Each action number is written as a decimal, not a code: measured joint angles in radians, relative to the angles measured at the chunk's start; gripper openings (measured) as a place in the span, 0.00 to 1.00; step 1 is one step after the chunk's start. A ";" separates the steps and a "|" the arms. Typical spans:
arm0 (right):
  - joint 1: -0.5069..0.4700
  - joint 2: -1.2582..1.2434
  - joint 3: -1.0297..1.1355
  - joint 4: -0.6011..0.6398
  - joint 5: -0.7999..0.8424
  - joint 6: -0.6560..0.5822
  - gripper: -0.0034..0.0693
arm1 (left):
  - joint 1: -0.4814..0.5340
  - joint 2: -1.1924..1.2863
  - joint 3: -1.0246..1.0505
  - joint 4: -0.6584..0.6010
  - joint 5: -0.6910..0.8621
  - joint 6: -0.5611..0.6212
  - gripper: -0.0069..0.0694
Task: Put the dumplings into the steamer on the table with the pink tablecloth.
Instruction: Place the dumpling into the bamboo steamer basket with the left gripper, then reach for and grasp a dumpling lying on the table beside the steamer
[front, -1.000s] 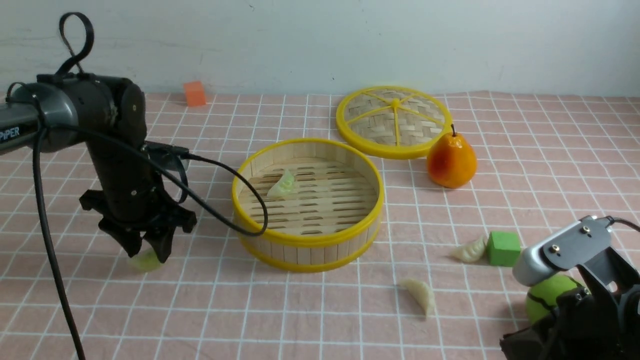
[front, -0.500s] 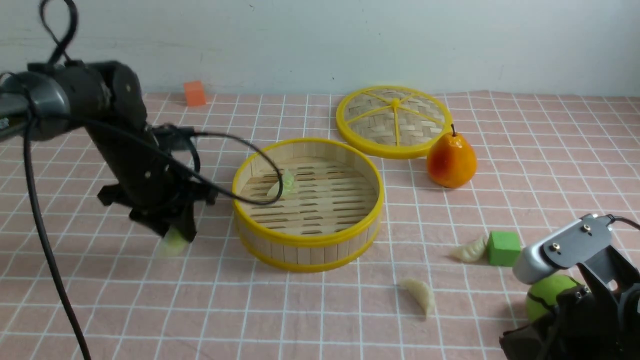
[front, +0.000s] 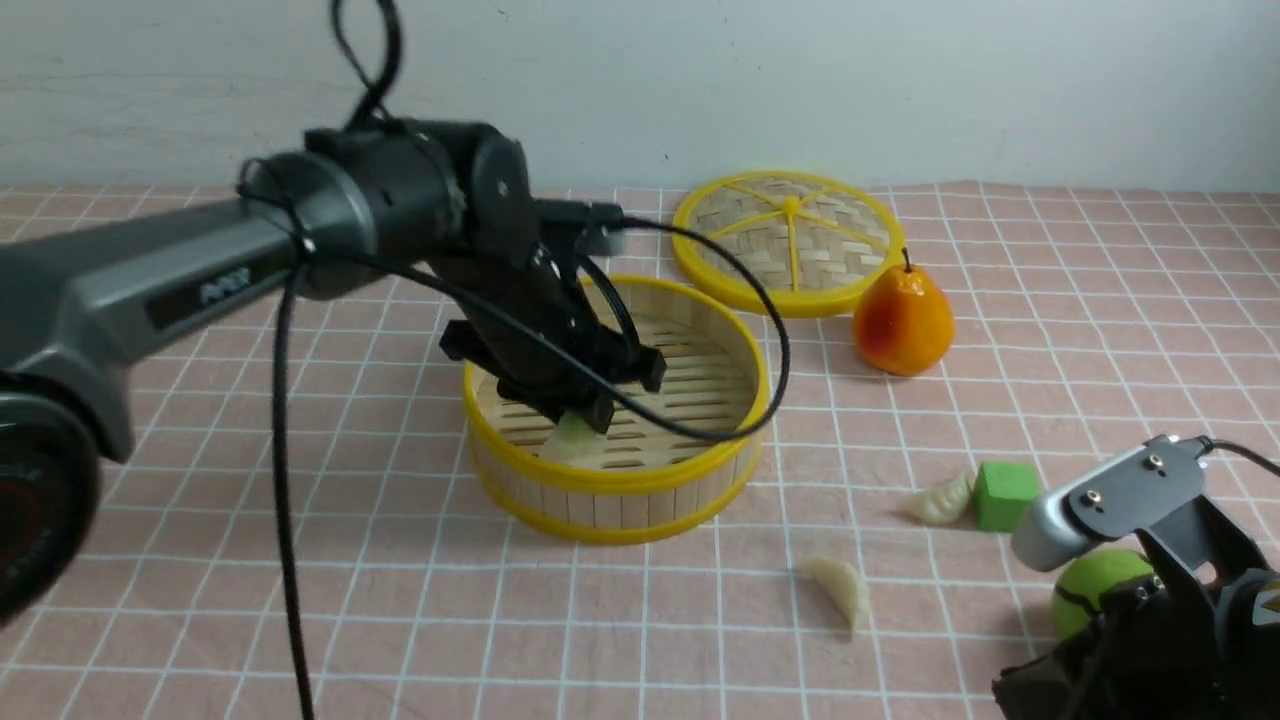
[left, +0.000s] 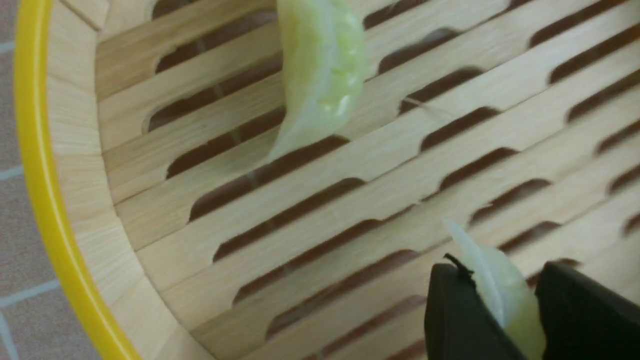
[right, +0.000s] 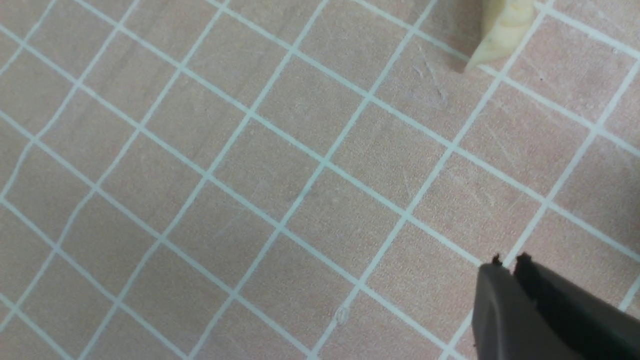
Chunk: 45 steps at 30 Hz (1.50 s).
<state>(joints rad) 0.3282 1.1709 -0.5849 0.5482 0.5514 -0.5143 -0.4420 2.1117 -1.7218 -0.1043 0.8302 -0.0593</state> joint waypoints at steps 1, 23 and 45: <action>0.000 0.000 0.000 0.000 0.002 -0.001 0.11 | -0.005 0.012 0.000 0.027 -0.006 -0.019 0.38; -0.138 0.534 -0.594 -0.170 0.111 0.354 0.71 | -0.009 -0.857 0.300 0.033 0.051 -0.092 0.07; -0.145 0.796 -0.716 -0.244 0.024 0.615 0.66 | -0.009 -1.426 1.124 0.270 -0.218 -0.231 0.07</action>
<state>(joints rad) 0.1828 1.9670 -1.3010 0.3044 0.5753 0.1002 -0.4514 0.6857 -0.5975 0.1654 0.6123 -0.2907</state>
